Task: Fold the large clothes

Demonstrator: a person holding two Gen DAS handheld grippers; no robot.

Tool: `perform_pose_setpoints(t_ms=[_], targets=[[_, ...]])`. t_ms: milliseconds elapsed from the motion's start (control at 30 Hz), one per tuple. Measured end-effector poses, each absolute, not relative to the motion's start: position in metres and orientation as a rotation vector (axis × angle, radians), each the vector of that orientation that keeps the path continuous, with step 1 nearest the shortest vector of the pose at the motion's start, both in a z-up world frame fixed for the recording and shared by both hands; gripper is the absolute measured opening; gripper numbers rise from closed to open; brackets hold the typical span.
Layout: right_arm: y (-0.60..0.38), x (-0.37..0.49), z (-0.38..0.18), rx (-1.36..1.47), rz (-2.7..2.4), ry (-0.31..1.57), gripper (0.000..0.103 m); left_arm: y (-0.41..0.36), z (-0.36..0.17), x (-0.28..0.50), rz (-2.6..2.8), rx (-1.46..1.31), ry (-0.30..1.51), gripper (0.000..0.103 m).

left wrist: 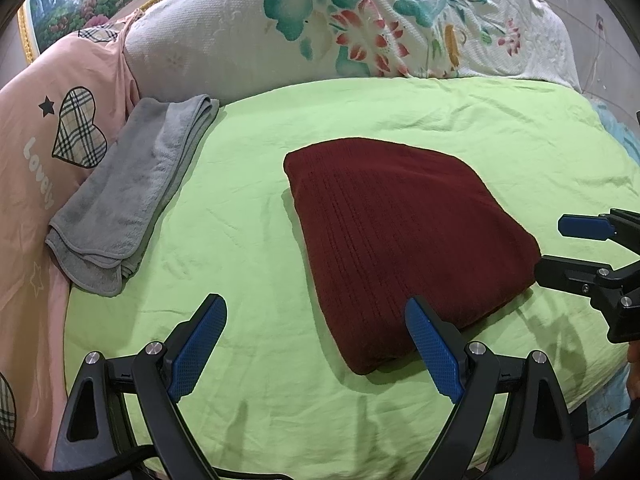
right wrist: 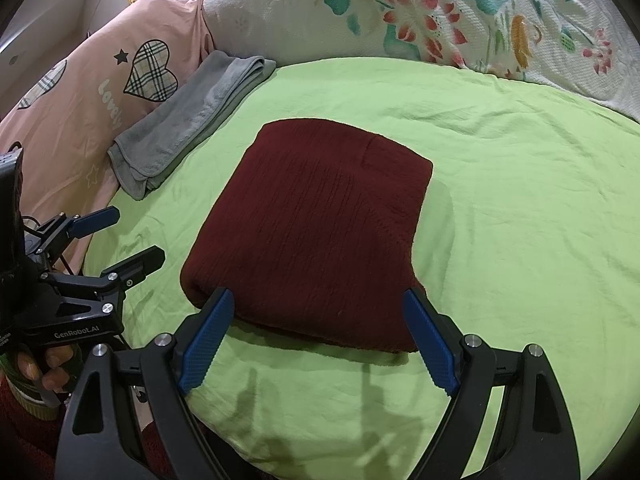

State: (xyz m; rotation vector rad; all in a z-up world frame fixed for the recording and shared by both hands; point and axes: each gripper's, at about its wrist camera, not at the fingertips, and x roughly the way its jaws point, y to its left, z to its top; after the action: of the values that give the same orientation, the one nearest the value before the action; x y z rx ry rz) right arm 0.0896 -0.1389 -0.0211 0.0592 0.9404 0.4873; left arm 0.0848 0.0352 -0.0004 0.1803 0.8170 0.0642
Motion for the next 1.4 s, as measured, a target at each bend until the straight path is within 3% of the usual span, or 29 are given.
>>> perform_pose_setpoints(t_ms=[1400], targets=[[-0.1378,0.0971,-0.0176,0.08,0.495,0.933,0.086,0.0303,0.0033,0.0913,0.058,0.197,0.818,0.092]])
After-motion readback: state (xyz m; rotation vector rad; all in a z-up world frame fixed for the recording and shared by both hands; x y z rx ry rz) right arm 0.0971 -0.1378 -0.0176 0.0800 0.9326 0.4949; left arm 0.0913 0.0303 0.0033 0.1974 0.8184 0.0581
